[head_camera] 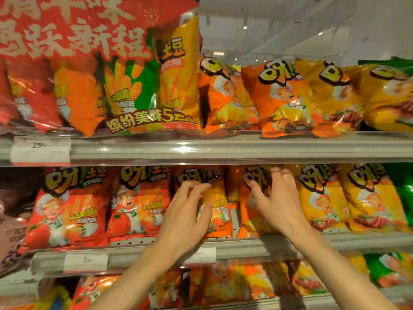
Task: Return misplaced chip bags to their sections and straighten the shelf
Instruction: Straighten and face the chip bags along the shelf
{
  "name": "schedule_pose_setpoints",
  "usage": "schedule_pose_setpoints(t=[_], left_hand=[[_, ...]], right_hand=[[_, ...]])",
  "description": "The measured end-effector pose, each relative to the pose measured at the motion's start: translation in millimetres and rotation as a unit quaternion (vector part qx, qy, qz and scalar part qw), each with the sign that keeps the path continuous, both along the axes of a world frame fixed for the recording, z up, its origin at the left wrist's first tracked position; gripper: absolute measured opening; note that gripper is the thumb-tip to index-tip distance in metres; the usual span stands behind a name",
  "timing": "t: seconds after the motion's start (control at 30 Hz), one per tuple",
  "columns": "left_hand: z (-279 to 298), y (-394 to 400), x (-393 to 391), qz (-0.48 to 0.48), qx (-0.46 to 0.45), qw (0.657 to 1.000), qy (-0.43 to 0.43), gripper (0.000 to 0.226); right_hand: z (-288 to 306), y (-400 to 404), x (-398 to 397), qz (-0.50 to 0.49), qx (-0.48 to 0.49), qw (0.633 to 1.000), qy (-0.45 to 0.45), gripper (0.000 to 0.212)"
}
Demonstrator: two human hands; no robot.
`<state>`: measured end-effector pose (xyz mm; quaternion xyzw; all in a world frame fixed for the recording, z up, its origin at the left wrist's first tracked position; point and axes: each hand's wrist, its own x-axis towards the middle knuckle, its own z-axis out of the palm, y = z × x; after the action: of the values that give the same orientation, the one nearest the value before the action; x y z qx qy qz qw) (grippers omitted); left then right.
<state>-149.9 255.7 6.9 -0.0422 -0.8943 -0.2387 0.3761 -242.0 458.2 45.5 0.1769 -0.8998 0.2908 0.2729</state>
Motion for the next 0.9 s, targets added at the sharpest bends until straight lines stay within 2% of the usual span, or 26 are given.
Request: schedule_pose_setpoints(t=[0.1,0.2,0.33,0.5,0.67,0.73,0.83,0.9], left_hand=[[5.8,53.8,-21.9,-0.026,0.032,0.998,-0.044,0.048],[10.0,83.0,-46.3,-0.045,0.085,0.987,-0.131,0.069],[19.0,92.8,-75.3,-0.007,0.156,0.970,-0.186,0.091],[34.3,95.8,-91.6,-0.031,0.204,0.952,-0.225,0.081],[37.5,95.4,-92.9,-0.038,0.208,0.951,-0.225,0.072],[40.4,94.9,-89.2,-0.042,0.214,0.950,-0.224,0.075],[46.2,92.7,-82.6,-0.036,0.212,0.949,-0.230,0.091],[47.9,88.9,-83.0,-0.033,0.202,0.952,-0.229,0.091]], right_hand=[[9.0,47.3,-19.5,0.018,0.053,0.996,-0.070,0.061],[11.6,77.8,-35.4,0.076,0.114,0.981,-0.140,0.074],[10.9,90.1,-55.0,0.146,0.170,0.953,-0.206,0.093],[9.5,91.1,-73.2,0.220,0.113,0.940,-0.236,0.087],[5.5,92.2,-72.5,0.241,0.071,0.938,-0.239,0.109],[6.6,95.4,-70.4,0.246,0.064,0.939,-0.233,0.113],[8.4,98.7,-66.9,0.255,0.054,0.942,-0.211,0.113],[8.4,99.8,-64.1,0.255,0.045,0.945,-0.201,0.110]])
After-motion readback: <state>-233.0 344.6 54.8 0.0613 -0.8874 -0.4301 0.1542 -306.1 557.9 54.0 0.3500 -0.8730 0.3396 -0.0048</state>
